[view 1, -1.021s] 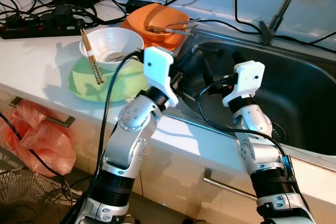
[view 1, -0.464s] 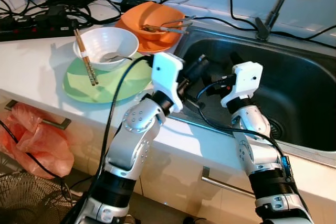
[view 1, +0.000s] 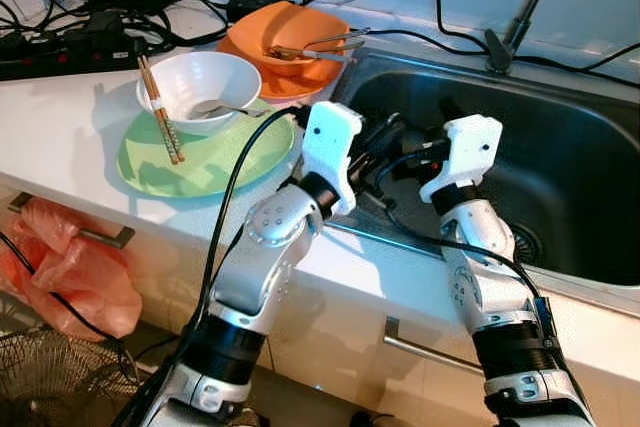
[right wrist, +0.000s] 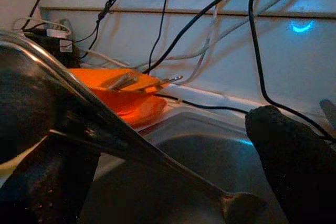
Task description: Kitchen organization
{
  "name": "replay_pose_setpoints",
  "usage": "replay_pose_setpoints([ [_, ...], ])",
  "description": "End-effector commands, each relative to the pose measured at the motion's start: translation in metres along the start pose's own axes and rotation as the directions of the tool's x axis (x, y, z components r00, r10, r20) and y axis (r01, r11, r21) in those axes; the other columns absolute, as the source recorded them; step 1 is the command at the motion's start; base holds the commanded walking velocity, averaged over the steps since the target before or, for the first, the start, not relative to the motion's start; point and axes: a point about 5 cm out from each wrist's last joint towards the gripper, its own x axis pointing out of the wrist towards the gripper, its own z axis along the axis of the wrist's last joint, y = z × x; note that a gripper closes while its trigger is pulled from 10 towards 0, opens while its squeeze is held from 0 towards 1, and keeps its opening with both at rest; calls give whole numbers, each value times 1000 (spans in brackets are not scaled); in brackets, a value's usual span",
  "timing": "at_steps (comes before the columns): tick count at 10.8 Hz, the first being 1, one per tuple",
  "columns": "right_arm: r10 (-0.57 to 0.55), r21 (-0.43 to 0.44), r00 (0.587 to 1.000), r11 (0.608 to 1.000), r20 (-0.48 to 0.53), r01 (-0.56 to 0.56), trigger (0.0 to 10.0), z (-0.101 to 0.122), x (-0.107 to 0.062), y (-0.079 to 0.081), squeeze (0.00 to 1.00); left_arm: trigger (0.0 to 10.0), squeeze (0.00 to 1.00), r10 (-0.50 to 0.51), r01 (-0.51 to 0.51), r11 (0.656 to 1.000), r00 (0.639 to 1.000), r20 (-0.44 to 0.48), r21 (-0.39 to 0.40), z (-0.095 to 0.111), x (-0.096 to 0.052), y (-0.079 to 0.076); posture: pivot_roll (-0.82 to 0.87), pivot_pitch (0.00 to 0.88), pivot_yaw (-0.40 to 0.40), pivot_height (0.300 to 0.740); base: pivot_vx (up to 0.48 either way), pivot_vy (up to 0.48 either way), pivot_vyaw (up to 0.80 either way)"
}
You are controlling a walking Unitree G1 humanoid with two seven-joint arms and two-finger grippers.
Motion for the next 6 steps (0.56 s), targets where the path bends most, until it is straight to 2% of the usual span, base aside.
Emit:
replay_pose_setpoints([
  [1, 14, 3, 1000, 1000, 13, -14, 10000, 2, -1, 4, 0, 10000, 0, -36, 36, 999, 999, -4, 12, 0, 5, -5, 35, 79, -8, 740, 0, 0, 0],
  [5, 34, 4, 999, 999, 4, -34, 10000, 0, -2, 7, 0, 10000, 0, -84, 84, 996, 996, -2, 4, 1, 9, -12, 25, 75, -1, 740, 0, 0, 0],
  [6, 55, 8, 998, 998, 4, -55, 5725, 0, -3, 10, 0, 10000, 0, -90, 90, 996, 996, -2, 3, 0, 9, -12, 25, 74, 0, 740, 0, 0, 0],
])
